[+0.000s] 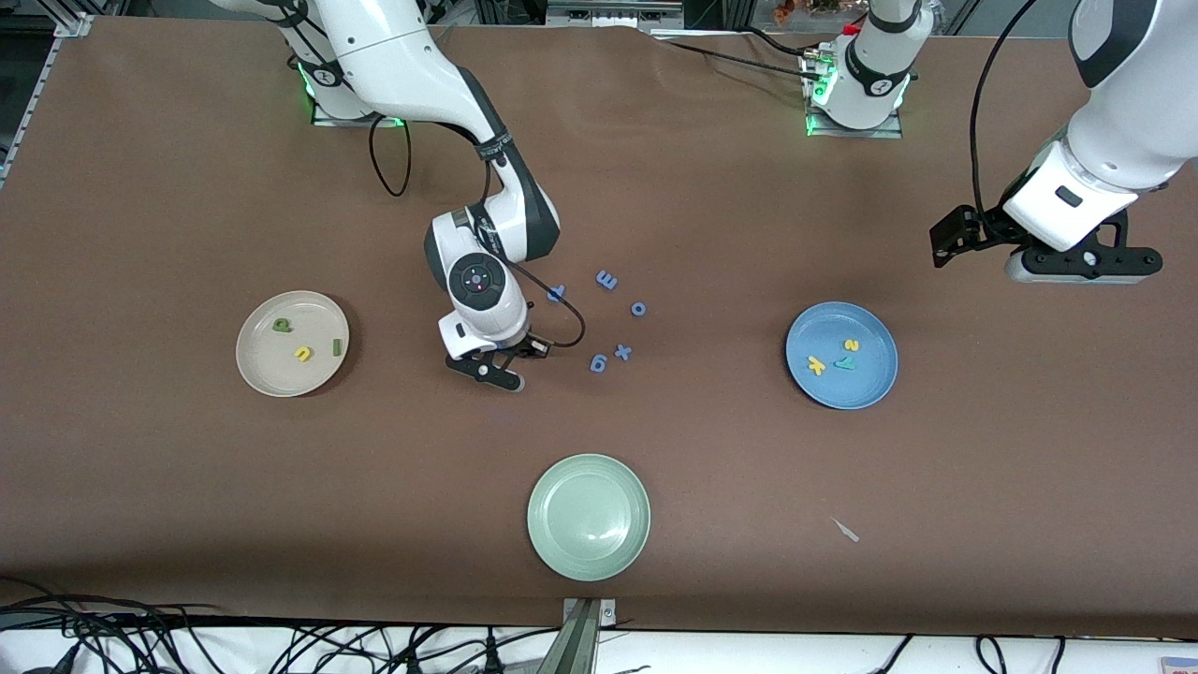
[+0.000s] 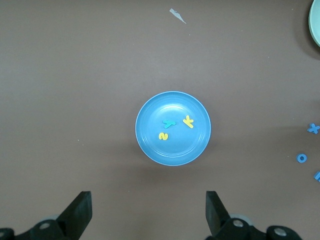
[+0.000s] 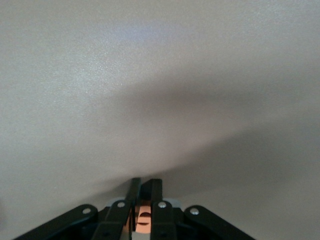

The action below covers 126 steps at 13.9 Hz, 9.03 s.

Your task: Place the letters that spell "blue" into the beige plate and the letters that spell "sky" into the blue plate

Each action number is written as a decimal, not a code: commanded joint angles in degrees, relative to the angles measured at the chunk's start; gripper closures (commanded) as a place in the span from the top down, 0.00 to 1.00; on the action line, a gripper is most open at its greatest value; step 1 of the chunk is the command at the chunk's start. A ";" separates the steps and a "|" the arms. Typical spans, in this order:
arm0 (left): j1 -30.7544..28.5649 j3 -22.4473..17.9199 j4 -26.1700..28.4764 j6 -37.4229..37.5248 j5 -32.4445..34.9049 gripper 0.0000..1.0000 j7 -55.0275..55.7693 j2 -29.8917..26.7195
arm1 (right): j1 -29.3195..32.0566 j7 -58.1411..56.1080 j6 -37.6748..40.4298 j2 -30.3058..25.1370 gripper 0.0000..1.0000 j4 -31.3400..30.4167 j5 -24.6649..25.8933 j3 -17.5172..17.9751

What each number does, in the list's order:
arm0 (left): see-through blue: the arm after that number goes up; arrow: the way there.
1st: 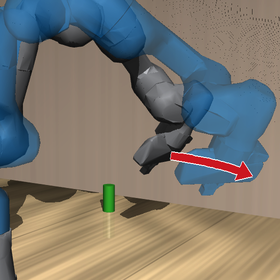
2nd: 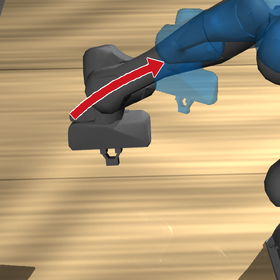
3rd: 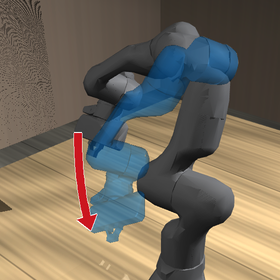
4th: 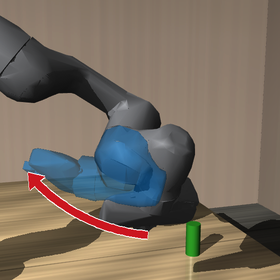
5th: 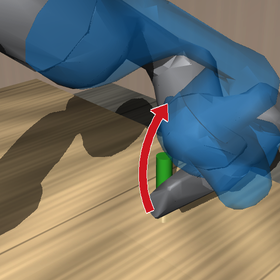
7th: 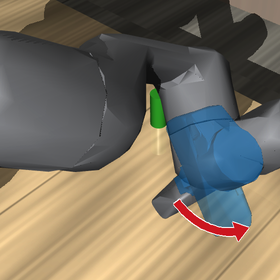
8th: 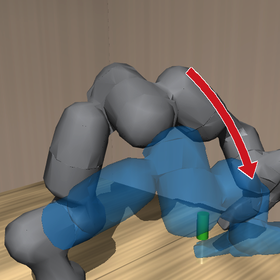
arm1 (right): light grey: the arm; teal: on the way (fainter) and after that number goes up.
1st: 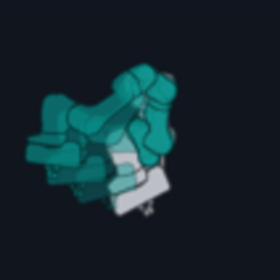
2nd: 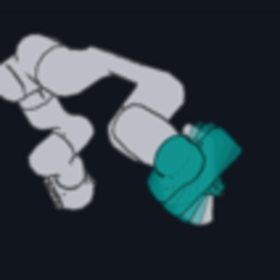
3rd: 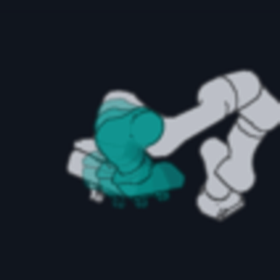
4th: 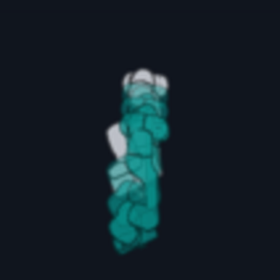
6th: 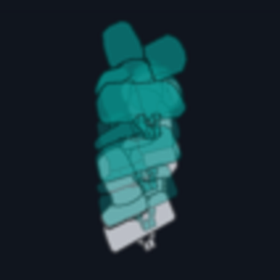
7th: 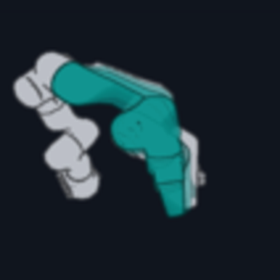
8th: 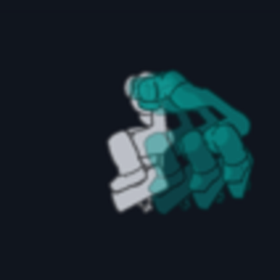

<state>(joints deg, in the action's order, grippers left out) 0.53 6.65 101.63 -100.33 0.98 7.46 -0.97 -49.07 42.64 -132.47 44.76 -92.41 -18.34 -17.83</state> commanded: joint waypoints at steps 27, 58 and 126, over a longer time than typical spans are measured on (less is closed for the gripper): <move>0.00 -0.06 -1.61 1.28 -0.54 1.00 -0.51 0.62 | -0.68 -1.25 5.65 0.42 0.53 1.71 -1.08 0.78; -0.09 -0.06 -1.61 1.28 -0.54 1.00 -0.78 0.62 | 3.19 -44.90 27.10 -5.29 0.16 -2.58 -1.26 -21.45; -0.09 -0.06 -1.61 1.28 -0.54 1.00 -0.51 0.62 | 42.21 -44.05 44.76 -38.08 1.00 2.33 17.38 10.88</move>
<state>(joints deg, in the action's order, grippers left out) 0.52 6.64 101.53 -100.27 0.98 7.46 -0.93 -7.32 -2.14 -87.88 6.36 -91.07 -1.49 -7.63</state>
